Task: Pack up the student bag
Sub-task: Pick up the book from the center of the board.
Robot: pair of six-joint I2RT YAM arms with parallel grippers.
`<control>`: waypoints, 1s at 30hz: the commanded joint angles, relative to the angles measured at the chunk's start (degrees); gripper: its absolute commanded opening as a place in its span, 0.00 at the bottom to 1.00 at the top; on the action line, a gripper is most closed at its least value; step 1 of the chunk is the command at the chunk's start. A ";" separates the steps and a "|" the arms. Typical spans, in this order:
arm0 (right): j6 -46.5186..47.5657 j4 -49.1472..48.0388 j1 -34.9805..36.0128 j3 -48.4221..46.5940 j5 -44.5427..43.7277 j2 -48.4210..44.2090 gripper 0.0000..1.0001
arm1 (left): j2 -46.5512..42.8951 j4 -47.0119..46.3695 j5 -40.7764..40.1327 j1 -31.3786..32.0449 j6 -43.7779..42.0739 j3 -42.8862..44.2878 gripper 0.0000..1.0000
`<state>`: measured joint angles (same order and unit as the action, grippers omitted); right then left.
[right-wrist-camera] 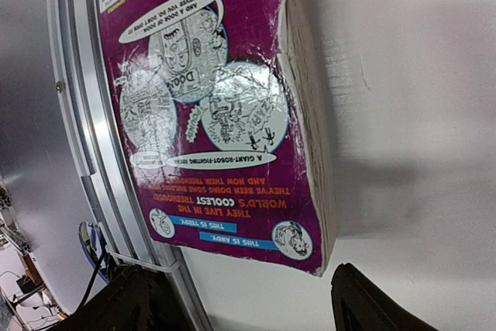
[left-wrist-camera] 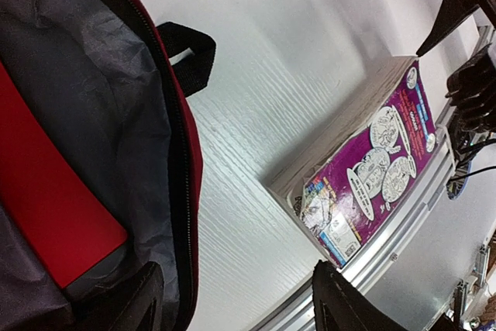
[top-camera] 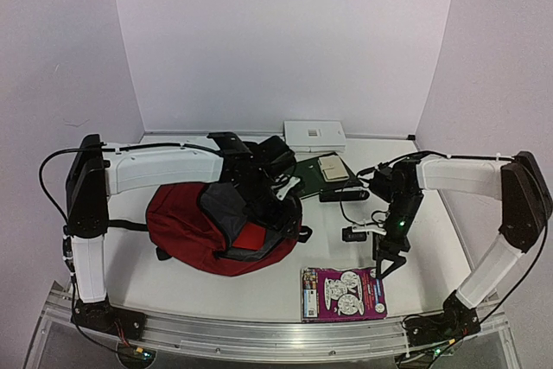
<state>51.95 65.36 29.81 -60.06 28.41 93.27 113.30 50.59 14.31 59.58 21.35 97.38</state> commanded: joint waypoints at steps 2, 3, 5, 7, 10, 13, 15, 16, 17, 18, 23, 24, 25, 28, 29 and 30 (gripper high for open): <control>-2.46 -6.86 1.19 1.77 -1.23 3.98 0.77 | -3.46 -1.75 -3.64 -0.16 1.65 -0.67 0.66; -3.02 -7.96 1.52 1.95 -1.47 4.31 0.76 | -3.73 -1.70 -4.14 -0.16 1.71 -0.77 0.66; -4.10 -9.52 2.08 2.26 -1.84 4.78 0.73 | -4.06 -1.46 -4.89 -0.15 1.77 -0.84 0.66; -4.96 -11.26 2.73 2.83 -2.56 4.83 0.67 | -4.29 -1.25 -5.54 -0.16 1.77 -0.94 0.66; -5.35 -12.62 3.22 4.21 -3.82 4.56 0.49 | -4.71 -1.20 -6.18 -0.16 1.92 -1.20 0.65; -5.36 -13.40 3.24 4.86 -5.54 4.09 0.23 | -5.07 -1.46 -7.31 -0.20 2.10 -1.45 0.65; -5.37 -13.40 3.18 4.66 -7.10 3.42 0.03 | -5.06 -1.37 -8.11 -0.29 2.02 -1.20 0.65; -5.31 -13.40 3.07 4.50 -7.94 3.05 0.00 | -4.96 -1.32 -8.34 -0.40 1.93 -1.04 0.65; -5.20 -13.33 2.78 4.31 -8.66 2.66 0.00 | -4.84 -1.30 -8.42 -0.60 1.84 -0.85 0.65; -5.05 -13.20 2.27 4.07 -9.30 2.25 0.00 | -4.77 -1.29 -8.44 -0.92 1.77 -0.61 0.65; -1.93 -11.03 -5.76 -0.17 -11.41 2.12 0.00 | -4.41 -1.44 -8.16 -3.53 1.54 0.75 0.65; -1.14 -10.39 -7.42 -1.44 -11.65 2.42 0.00 | -4.43 -1.67 -7.96 -4.02 1.41 0.97 0.65; -0.37 -9.76 -8.86 -2.80 -11.82 2.77 0.00 | -4.42 -1.91 -7.71 -4.52 1.27 1.23 0.65; 1.12 -8.94 -12.64 -6.90 -12.02 4.32 0.00 | -3.41 -2.09 -6.83 -5.86 0.38 2.79 0.64; 1.22 -8.92 -13.47 -8.61 -11.90 4.91 0.00 | -2.69 -1.94 -6.57 -6.22 -0.05 3.64 0.64; 0.74 -8.72 -14.20 -10.48 -11.36 5.83 0.00 | -1.74 -1.71 -6.25 -6.41 -0.62 5.05 0.64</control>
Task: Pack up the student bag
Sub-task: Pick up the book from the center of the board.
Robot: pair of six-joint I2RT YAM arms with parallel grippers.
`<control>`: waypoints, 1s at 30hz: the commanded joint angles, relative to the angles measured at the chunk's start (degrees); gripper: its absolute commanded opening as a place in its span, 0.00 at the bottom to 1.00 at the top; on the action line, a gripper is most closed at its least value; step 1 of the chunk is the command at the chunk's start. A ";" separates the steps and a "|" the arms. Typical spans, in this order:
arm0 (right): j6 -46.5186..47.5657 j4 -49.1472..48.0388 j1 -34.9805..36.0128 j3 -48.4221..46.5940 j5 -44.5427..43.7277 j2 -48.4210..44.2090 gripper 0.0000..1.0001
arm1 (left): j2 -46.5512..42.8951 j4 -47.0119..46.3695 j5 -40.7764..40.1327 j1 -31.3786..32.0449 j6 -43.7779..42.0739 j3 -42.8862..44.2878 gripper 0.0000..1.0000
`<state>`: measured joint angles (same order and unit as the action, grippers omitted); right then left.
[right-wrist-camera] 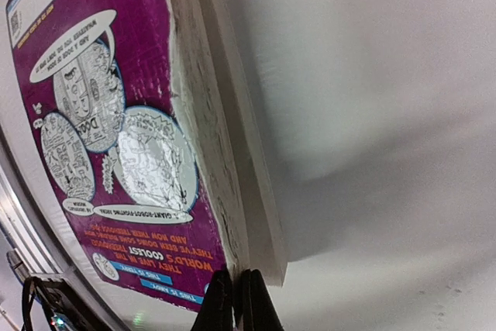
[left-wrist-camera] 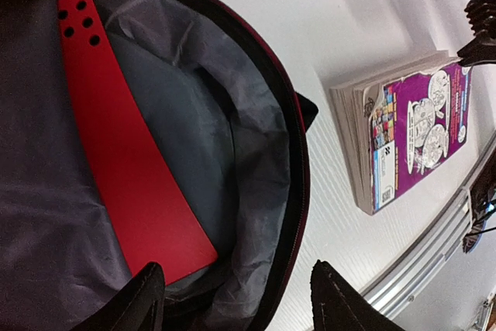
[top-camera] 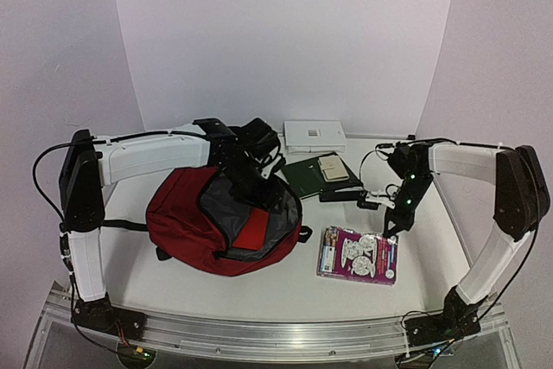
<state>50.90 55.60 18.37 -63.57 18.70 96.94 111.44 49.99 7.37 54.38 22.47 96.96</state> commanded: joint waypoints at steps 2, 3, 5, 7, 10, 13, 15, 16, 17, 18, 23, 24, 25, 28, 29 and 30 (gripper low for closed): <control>0.70 3.04 -4.26 -10.68 0.29 4.12 0.00 | 2.49 0.17 1.54 -1.28 -2.92 8.88 0.64; 0.38 4.68 -5.25 -12.17 2.08 4.97 0.00 | 3.73 1.05 1.89 -1.25 -3.26 10.76 0.64; -0.21 7.78 -7.13 -14.25 4.37 6.23 0.00 | 6.17 2.00 3.23 -1.29 -3.26 14.76 0.64; -0.38 8.76 -9.21 -14.03 5.71 6.20 0.00 | 7.39 0.40 4.77 -1.27 -2.77 16.49 0.64; 0.69 7.85 -10.37 -11.72 6.45 4.42 0.00 | 9.58 -2.90 6.55 -1.23 -2.12 18.57 0.65; 0.36 5.90 -10.40 -10.84 9.27 1.04 0.00 | 13.88 -3.03 9.08 -1.22 -2.28 24.09 0.65; 0.59 5.12 -10.38 -10.86 11.23 -1.71 0.00 | 16.33 -3.25 10.59 -1.20 -2.31 27.30 0.65; 0.76 4.96 -10.40 -10.87 12.23 -3.19 0.00 | 17.07 -3.99 11.48 -1.20 -2.21 28.07 0.65; 0.94 4.87 -10.42 -10.87 13.28 -4.69 0.00 | 17.65 -4.97 12.44 -1.21 -2.08 28.50 0.66; 1.15 4.88 -10.38 -10.82 14.30 -6.03 0.00 | 18.01 -6.15 13.39 -1.21 -1.93 28.57 0.66; 5.36 4.65 -10.26 -9.23 17.10 -13.69 0.00 | 20.14 -8.85 16.25 -1.16 -4.21 30.17 0.69; 6.55 4.69 -10.11 -9.02 16.95 -14.77 0.00 | 20.41 -8.71 16.74 -1.04 -5.47 30.83 0.69; 7.63 4.70 -9.88 -8.86 16.58 -15.66 0.00 | 20.53 -8.60 17.25 -0.90 -7.00 31.37 0.70; 10.16 5.05 -9.15 -9.20 16.20 -17.22 0.00 | 20.12 -8.87 17.40 0.26 -11.81 32.05 0.71; 10.67 5.33 -8.82 -9.51 16.27 -17.39 0.00 | 19.89 -9.07 17.27 0.62 -13.97 32.06 0.71; 11.15 5.74 -8.51 -9.97 16.41 -17.49 0.00 | 19.70 -9.21 17.07 1.06 -15.57 32.05 0.71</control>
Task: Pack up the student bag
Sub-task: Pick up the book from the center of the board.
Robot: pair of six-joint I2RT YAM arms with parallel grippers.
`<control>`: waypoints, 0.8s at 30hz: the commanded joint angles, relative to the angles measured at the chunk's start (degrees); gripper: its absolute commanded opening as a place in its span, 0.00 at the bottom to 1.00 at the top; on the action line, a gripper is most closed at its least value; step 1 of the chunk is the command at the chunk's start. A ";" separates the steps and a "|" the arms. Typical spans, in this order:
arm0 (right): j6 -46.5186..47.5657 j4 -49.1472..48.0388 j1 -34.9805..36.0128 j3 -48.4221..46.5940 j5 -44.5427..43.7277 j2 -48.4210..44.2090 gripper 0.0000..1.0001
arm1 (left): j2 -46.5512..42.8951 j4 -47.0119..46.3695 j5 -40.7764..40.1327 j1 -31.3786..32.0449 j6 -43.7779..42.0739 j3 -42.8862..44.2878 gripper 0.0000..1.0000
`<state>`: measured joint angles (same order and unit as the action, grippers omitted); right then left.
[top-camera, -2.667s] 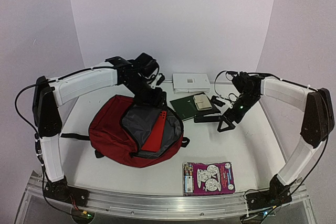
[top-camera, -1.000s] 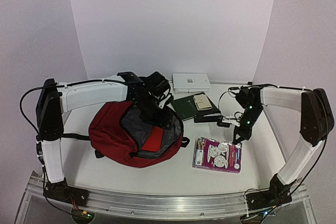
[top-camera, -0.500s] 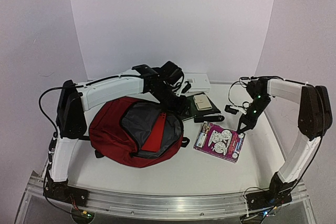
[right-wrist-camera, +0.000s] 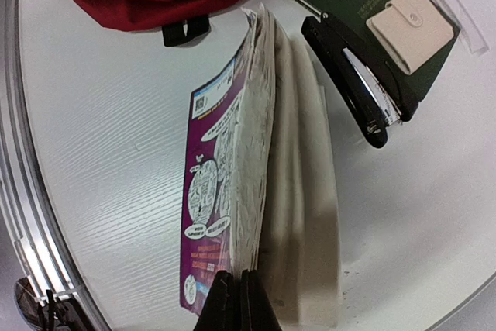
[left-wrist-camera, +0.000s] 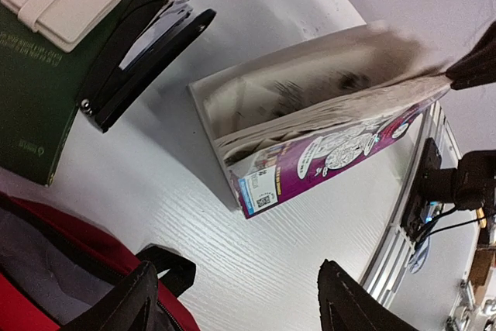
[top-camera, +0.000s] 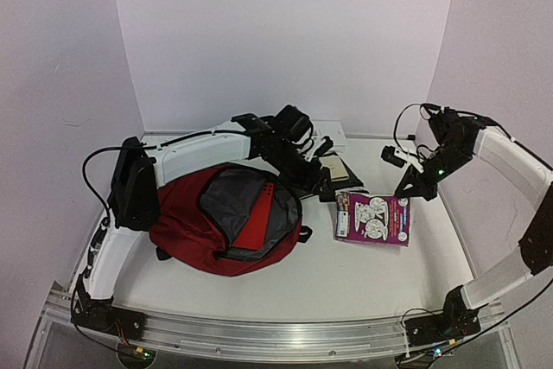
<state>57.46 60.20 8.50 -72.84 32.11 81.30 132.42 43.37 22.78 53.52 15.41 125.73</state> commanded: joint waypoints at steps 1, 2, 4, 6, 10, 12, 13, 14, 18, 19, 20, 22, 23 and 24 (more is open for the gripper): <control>4.87 1.56 1.66 -1.13 3.24 -1.93 0.00 | -1.45 -2.87 1.61 2.26 -10.16 3.17 0.71; 5.07 1.93 2.02 -1.60 3.54 -2.06 0.00 | -1.68 -3.36 1.65 2.57 -11.63 2.90 0.71; 5.16 2.31 2.92 -2.34 4.23 -2.45 0.00 | -1.89 -4.65 1.82 3.12 -14.30 2.39 0.71; 5.35 2.64 4.05 -2.92 4.77 -3.13 0.00 | -1.60 -5.64 2.68 3.69 -16.56 2.33 0.71; 5.04 2.65 6.59 -3.44 5.45 -4.28 0.00 | -0.40 -6.71 3.09 4.94 -19.46 2.69 0.71; 4.81 2.47 7.73 -3.75 5.76 -4.59 0.00 | 0.09 -7.08 3.39 5.17 -19.95 2.70 0.70; 4.62 2.26 8.29 -3.87 5.98 -4.79 0.00 | 0.37 -7.15 3.67 5.28 -20.23 2.72 0.70; 4.30 1.88 8.74 -4.04 6.21 -5.01 0.00 | 0.63 -7.16 3.92 5.42 -20.39 2.79 0.69; 2.89 0.09 9.81 -4.62 7.40 -5.56 0.00 | 1.08 -7.32 4.72 6.10 -20.37 2.14 0.64; 2.41 -0.33 9.89 -4.83 7.65 -5.46 0.00 | 1.03 -7.33 5.02 6.20 -20.06 1.88 0.63; 2.00 -0.65 9.94 -4.96 7.77 -5.28 0.00 | 1.06 -7.39 5.38 6.24 -19.75 1.68 0.61; 1.38 -1.21 10.02 -5.09 8.15 -4.92 0.00 | 1.24 -7.55 6.65 6.36 -18.79 1.44 0.59; 1.07 -1.65 10.02 -5.10 8.31 -4.77 0.00 | 1.35 -7.77 7.25 6.44 -18.34 1.39 0.58; 0.80 -2.06 10.09 -5.04 8.52 -4.67 0.00 | 1.55 -8.03 7.90 6.59 -17.93 1.40 0.56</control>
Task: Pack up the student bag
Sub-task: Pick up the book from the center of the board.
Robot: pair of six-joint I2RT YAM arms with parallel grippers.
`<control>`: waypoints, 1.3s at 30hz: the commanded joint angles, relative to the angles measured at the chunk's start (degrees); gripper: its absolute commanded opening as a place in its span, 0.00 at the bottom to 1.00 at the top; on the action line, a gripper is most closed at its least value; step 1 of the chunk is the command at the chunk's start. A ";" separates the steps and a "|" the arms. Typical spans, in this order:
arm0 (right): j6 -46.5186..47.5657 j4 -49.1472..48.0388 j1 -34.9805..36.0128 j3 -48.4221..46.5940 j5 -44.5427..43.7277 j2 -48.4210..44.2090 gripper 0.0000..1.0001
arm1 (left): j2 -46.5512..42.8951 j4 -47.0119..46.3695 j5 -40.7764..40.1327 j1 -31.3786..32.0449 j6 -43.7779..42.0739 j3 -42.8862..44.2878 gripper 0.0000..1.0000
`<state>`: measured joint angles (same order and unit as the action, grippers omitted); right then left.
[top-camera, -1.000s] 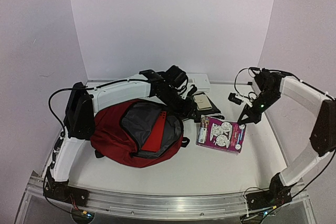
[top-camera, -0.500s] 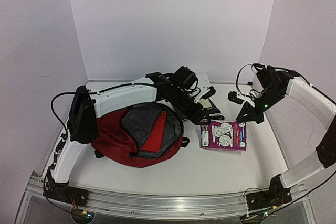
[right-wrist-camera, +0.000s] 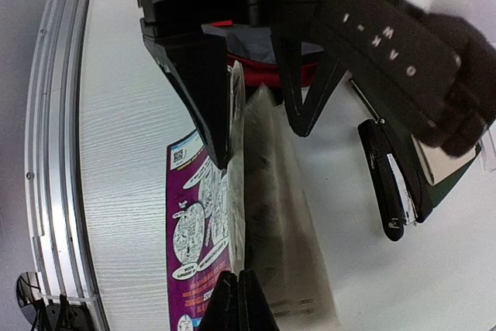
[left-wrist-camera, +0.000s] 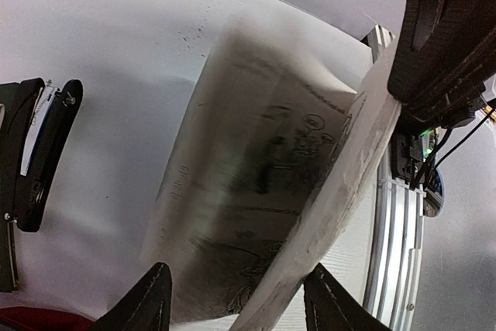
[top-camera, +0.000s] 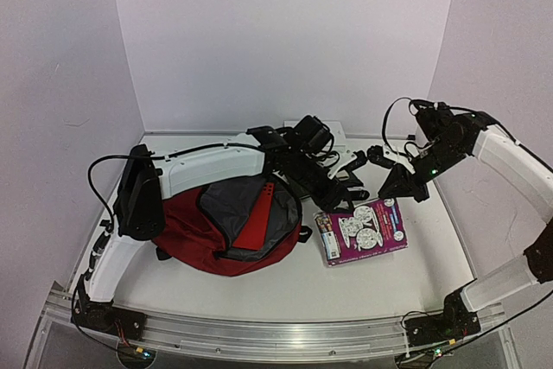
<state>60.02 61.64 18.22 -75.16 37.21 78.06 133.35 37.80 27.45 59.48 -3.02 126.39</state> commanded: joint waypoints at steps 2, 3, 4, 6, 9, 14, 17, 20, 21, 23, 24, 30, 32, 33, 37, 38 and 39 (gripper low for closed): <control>-2.20 -4.53 0.50 -2.61 3.59 -1.39 0.00 | 1.10 -2.96 4.47 0.97 1.26 0.86 0.47; -2.37 -5.04 0.54 -2.52 3.63 -1.42 0.00 | 1.28 -3.29 5.10 1.09 1.79 0.81 0.40; -2.56 -5.57 0.54 -2.38 3.58 -1.42 0.00 | 1.46 -3.59 5.70 1.06 2.26 0.70 0.33; -2.79 -6.39 0.53 -2.21 3.33 -1.34 0.00 | 1.50 -4.01 6.55 1.07 2.50 0.35 0.18; -5.38 -7.75 0.51 -2.27 1.97 -1.20 0.03 | 0.51 -5.21 6.31 0.70 7.13 -1.07 0.00; -19.93 -9.28 -2.99 -5.09 0.14 0.33 0.70 | -3.65 -12.50 5.08 -2.62 17.42 -6.24 0.00; -32.80 -9.68 -7.61 -8.01 1.38 2.19 0.96 | -7.00 -18.09 4.30 -4.89 23.79 -10.53 0.00; -45.57 -9.98 -12.33 -7.61 2.65 3.29 0.98 | -8.88 -22.47 4.38 -6.69 27.02 -12.33 0.00; -48.72 -10.09 -13.77 -6.46 3.23 3.45 0.98 | -9.02 -22.78 4.39 -6.95 27.20 -11.98 0.00; -53.41 -10.43 -16.05 -3.66 4.45 3.79 0.98 | -8.84 -22.78 4.64 -7.30 27.35 -10.59 0.00; -54.72 -10.46 -17.01 -2.13 5.67 4.17 0.98 | -8.58 -22.82 5.09 -7.40 27.59 -9.56 0.00; -58.35 -12.88 -19.65 5.55 19.31 7.14 0.98 | -9.05 -24.44 5.51 -7.78 29.00 -6.81 0.00; -61.93 -16.45 -19.56 7.83 22.65 7.11 0.98 | -9.36 -25.19 5.51 -7.80 29.60 -6.45 0.00; -63.28 -18.15 -19.49 8.85 23.06 7.21 0.98 | -9.54 -25.65 5.54 -7.80 29.88 -6.34 0.00; -65.37 -21.96 -19.17 12.32 24.03 9.48 0.98 | -10.10 -28.07 5.97 -7.78 31.20 -6.41 0.00; -66.73 -23.19 -19.01 13.00 24.89 10.06 0.98 | -10.14 -28.72 6.14 -7.74 31.67 -6.45 0.00; -68.19 -25.13 -18.78 13.75 25.26 10.37 0.98 | -10.10 -29.39 6.37 -7.76 32.07 -6.49 0.00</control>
<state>-1.98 44.15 -1.23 -63.73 57.43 86.48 129.05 18.37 32.94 52.12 27.35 116.20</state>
